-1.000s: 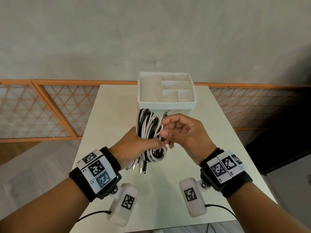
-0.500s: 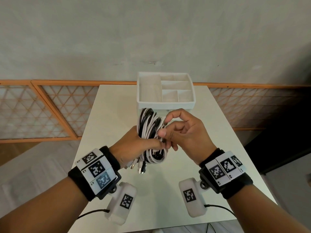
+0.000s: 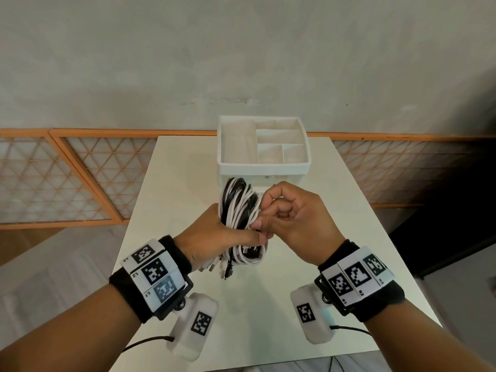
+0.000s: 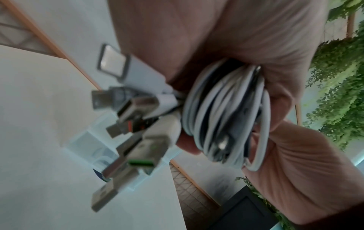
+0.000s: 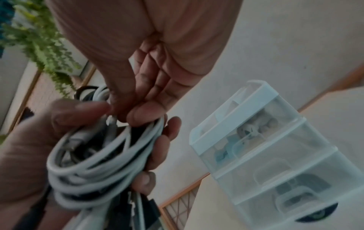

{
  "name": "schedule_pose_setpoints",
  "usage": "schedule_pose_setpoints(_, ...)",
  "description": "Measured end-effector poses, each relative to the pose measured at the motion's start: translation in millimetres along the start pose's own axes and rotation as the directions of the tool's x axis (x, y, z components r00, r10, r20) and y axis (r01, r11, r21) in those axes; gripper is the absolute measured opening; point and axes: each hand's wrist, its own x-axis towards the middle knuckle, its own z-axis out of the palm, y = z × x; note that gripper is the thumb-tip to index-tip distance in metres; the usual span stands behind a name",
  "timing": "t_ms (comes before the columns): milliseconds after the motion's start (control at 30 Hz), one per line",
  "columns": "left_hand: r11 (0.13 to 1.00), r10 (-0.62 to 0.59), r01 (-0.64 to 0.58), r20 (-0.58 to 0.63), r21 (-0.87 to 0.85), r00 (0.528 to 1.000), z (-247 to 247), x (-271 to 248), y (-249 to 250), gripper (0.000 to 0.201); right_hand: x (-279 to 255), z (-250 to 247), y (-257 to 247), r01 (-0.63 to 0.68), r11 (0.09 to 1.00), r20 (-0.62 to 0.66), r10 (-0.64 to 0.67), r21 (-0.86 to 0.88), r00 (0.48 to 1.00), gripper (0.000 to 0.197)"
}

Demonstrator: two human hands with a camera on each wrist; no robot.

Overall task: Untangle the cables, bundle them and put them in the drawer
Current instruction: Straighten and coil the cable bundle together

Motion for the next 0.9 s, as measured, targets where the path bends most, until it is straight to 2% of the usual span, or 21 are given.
schedule_pose_setpoints(100, 1.000, 0.013, -0.014, -0.020, -0.014, 1.000, 1, 0, -2, 0.020, 0, 1, 1, 0.079, 0.991, -0.045, -0.084, -0.111, 0.995, 0.019)
schedule_pose_setpoints(200, 0.999, 0.020, -0.023, -0.091, -0.042, 0.996, 1, 0, -7, 0.021, 1, 0, 0, 0.167, 0.956, -0.059, -0.186, -0.241, 0.981, 0.017)
schedule_pose_setpoints(267, 0.994, 0.001, -0.017, -0.148, -0.107, 0.989, 0, 2, -11, 0.025, -1, 1, 1, 0.212, 0.942, -0.080, -0.239, -0.259, 0.968, 0.018)
schedule_pose_setpoints(333, 0.981, -0.024, -0.014, -0.196, -0.191, 0.980, -2, 3, -12, 0.029, -1, 1, 4, 0.168, 0.952, -0.182, -0.218, -0.254, 0.959, 0.028)
schedule_pose_setpoints(367, 0.976, -0.031, -0.014, -0.203, -0.215, 0.979, -3, 2, -11, 0.030, -1, 0, 5, 0.105, 0.964, -0.218, -0.160, -0.244, 0.963, 0.038)
schedule_pose_setpoints(400, 0.976, -0.024, -0.020, -0.196, -0.217, 0.980, -4, 2, -8, 0.029, 0, 0, 6, 0.021, 0.970, -0.212, -0.074, -0.242, 0.974, 0.057)
schedule_pose_setpoints(467, 0.982, 0.006, -0.036, -0.156, -0.185, 0.988, -2, 1, -4, 0.017, 2, 1, 10, -0.117, 0.961, -0.045, 0.109, -0.252, 0.993, 0.106)
schedule_pose_setpoints(533, 0.989, -0.004, -0.012, -0.105, -0.151, 0.995, 4, 1, -1, 0.010, 3, 12, 10, -0.129, 0.975, 0.135, 0.154, -0.178, 0.979, 0.123)
schedule_pose_setpoints(600, 0.988, -0.035, 0.023, -0.079, -0.150, 0.996, 10, 4, -4, 0.015, 3, 22, 11, -0.116, 0.992, 0.172, 0.123, -0.054, 0.977, 0.124)
schedule_pose_setpoints(700, 0.978, -0.139, 0.126, -0.069, -0.168, 0.988, 12, 5, -3, 0.009, 2, 27, 13, -0.086, 0.995, 0.091, 0.089, -0.043, 0.992, 0.115)
schedule_pose_setpoints(767, 0.977, -0.177, 0.172, -0.030, -0.123, 0.984, 15, 5, -1, 0.013, 1, 28, 15, -0.067, 0.997, 0.045, 0.069, -0.035, 0.997, 0.104)
schedule_pose_setpoints(833, 0.983, -0.165, 0.160, -0.057, -0.089, 0.985, 20, 6, 0, 0.016, 2, 30, 18, -0.046, 0.998, -0.006, 0.046, -0.044, 0.999, 0.096)
schedule_pose_setpoints(900, 0.987, -0.133, 0.118, -0.145, -0.106, 0.981, 23, 10, -2, 0.015, 4, 30, 21, -0.037, 0.998, -0.047, 0.035, -0.047, 0.998, 0.095)
